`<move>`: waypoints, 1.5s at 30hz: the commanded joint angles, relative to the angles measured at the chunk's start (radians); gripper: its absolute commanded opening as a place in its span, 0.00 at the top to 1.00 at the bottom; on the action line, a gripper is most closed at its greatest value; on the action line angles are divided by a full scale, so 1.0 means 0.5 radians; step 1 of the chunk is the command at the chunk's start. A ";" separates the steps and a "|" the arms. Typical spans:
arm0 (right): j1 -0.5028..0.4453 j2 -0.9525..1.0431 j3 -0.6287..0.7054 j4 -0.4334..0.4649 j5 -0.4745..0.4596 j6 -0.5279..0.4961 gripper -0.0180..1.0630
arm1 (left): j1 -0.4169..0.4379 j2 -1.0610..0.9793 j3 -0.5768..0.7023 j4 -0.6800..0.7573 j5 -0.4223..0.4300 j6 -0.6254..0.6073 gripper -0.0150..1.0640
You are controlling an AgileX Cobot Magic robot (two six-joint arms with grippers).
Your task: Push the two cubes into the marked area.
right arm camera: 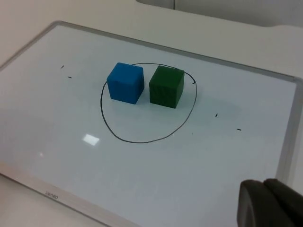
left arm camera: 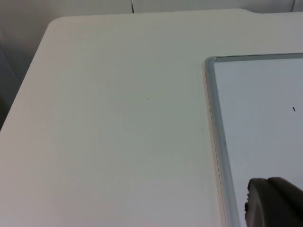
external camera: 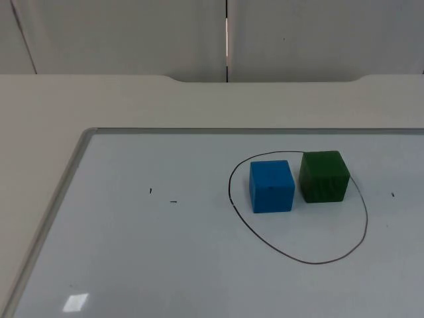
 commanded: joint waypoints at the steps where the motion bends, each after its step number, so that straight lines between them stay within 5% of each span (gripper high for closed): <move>1: 0.004 -0.008 0.002 -0.001 -0.006 -0.017 0.97 | 0.005 -0.009 0.007 0.009 0.000 -0.003 0.99; 5: 0.004 -0.008 0.002 -0.001 -0.006 -0.017 0.89 | 0.005 -0.009 0.007 0.009 0.000 -0.003 0.99; 9: 0.004 -0.008 0.002 -0.001 -0.006 -0.017 0.60 | 0.005 -0.009 0.007 0.009 0.000 -0.003 0.99; 10: 0.004 -0.008 0.002 -0.001 -0.006 -0.017 0.60 | 0.005 -0.009 0.007 0.009 0.000 -0.003 0.99; 14: 0.004 -0.008 0.002 -0.017 -0.006 0.033 0.24 | 0.005 -0.009 0.007 0.009 0.000 -0.003 0.99; 18: 0.004 -0.008 0.002 -0.017 -0.006 0.033 0.09 | 0.005 -0.009 0.007 0.009 0.000 -0.003 0.99; 45: 0.004 -0.008 0.002 -0.009 -0.009 0.017 0.01 | 0.005 -0.009 0.007 0.001 0.000 -0.003 0.94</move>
